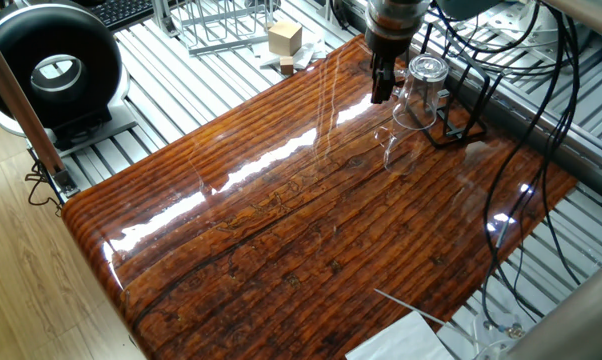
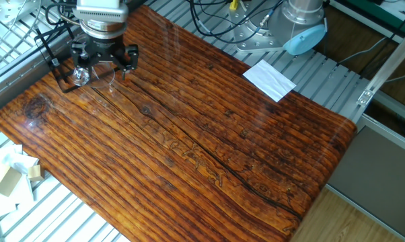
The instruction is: Take the cup off the cup rack
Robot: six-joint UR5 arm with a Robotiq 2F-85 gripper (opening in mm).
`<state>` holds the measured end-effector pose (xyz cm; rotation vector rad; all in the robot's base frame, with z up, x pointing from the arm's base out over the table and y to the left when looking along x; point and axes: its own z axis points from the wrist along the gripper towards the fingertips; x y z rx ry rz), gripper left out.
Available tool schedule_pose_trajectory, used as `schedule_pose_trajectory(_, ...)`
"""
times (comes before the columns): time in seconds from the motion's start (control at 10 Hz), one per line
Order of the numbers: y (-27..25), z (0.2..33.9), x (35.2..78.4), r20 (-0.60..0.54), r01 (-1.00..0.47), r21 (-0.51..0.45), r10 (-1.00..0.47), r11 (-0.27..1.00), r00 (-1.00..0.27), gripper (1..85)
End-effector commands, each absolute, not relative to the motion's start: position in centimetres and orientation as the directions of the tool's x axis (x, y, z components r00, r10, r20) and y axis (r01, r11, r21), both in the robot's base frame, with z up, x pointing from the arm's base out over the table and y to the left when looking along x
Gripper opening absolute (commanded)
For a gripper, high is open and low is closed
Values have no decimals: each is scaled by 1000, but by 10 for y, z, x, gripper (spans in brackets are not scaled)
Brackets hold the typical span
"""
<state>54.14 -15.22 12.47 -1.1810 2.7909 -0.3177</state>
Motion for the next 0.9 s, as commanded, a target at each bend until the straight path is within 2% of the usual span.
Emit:
schedule_pose_trajectory(0.0, -168, 123, 546, 6, -643, -270, -667, 716, -745, 170)
schedule_pose_trajectory(0.1, -174, 124, 536, 44, -647, -263, -661, 716, -749, 13)
schedule_pose_trajectory(0.3, -167, 131, 528, 18, -638, -230, -652, 735, -758, 13)
schedule_pose_trajectory(0.6, -192, 142, 529, 59, -649, -305, -667, 697, -743, 13)
schedule_pose_trajectory(0.8, -195, 131, 541, 45, -641, -312, -663, 701, -747, 13)
